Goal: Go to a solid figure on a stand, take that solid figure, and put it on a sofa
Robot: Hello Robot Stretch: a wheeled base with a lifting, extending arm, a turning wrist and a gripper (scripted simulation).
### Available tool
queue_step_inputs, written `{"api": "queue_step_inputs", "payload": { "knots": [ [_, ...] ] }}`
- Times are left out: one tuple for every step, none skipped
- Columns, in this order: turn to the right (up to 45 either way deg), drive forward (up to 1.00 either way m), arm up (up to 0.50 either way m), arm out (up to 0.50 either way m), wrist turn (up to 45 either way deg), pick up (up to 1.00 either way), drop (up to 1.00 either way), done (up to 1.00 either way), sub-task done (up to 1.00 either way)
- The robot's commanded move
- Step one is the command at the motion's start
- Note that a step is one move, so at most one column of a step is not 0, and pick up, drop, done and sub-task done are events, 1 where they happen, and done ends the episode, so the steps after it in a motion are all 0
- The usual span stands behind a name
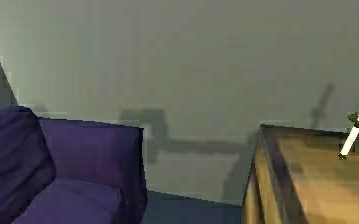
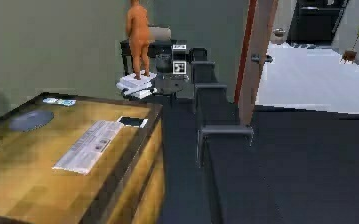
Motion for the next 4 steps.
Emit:
{"api": "queue_step_inputs", "payload": {
  "knots": [
    [-45.0,0.0,0.0,0.0,0.0,0.0,0.0,0.0,0.0],
    [-27.0,0.0,0.0,0.0,0.0,0.0,0.0,0.0,0.0],
    [-45.0,0.0,0.0,0.0,0.0,0.0,0.0,0.0,0.0],
    [-45.0,0.0,0.0,0.0,0.0,0.0,0.0,0.0,0.0]
  ]
}}
